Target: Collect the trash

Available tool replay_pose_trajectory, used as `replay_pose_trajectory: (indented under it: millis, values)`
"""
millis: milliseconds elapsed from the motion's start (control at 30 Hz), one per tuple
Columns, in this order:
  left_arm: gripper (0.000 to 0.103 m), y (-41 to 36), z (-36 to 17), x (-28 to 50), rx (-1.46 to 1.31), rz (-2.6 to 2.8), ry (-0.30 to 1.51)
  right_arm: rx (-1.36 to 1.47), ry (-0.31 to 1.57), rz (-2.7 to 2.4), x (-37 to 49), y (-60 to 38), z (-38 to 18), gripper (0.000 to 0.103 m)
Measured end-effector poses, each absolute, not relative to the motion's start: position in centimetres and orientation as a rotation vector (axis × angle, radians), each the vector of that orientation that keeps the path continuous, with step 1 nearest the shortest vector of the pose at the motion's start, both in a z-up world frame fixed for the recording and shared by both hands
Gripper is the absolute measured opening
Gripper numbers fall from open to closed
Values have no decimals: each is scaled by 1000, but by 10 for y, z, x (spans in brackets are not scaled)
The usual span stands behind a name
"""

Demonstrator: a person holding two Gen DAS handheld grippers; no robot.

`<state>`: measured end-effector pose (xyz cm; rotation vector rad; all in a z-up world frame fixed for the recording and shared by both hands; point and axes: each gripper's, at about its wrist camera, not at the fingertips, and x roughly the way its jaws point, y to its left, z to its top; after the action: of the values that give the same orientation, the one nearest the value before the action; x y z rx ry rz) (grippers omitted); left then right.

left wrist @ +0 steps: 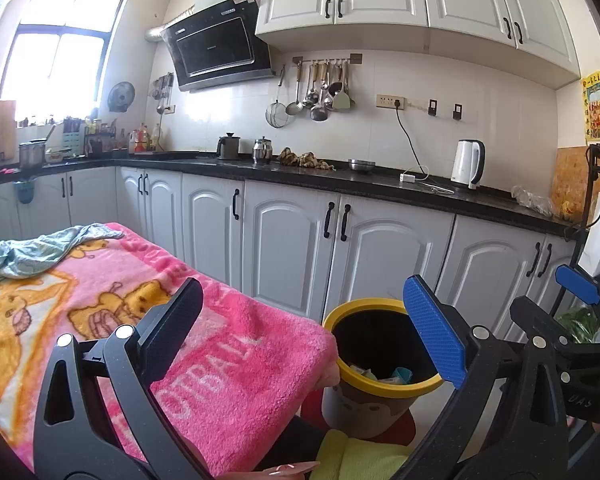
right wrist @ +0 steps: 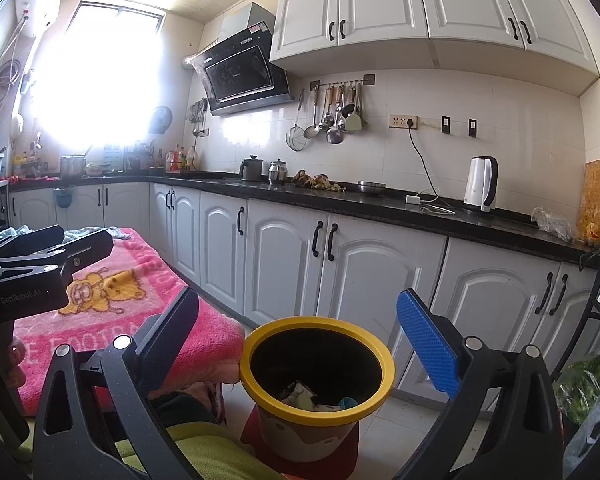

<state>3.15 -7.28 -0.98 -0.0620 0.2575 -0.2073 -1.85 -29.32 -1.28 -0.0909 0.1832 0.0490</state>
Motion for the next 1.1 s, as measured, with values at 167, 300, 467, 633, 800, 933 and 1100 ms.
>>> replay_pose_trajectory:
  millis: [167, 300, 467, 633, 800, 933, 1100]
  values:
    - [92, -73, -9, 32, -61, -206, 255, -92, 183, 50, -18, -293, -13, 97]
    - [92, -73, -9, 32, -60, -207, 257, -91, 184, 49, -18, -293, -13, 97]
    - [92, -73, -7, 32, -60, -208, 255, -91, 185, 48, -17, -293, -13, 97]
    - [92, -73, -7, 32, -61, -208, 256, -91, 186, 47, -18, -293, -12, 97]
    - [92, -73, -7, 32, -61, -208, 255, -92, 184, 48, -18, -294, -12, 97]
    - [92, -73, -7, 32, -61, -208, 257, -90, 186, 47, -17, -294, -12, 97]
    - [92, -73, -6, 33, -59, -207, 256, -89, 187, 44, -17, -293, -13, 97]
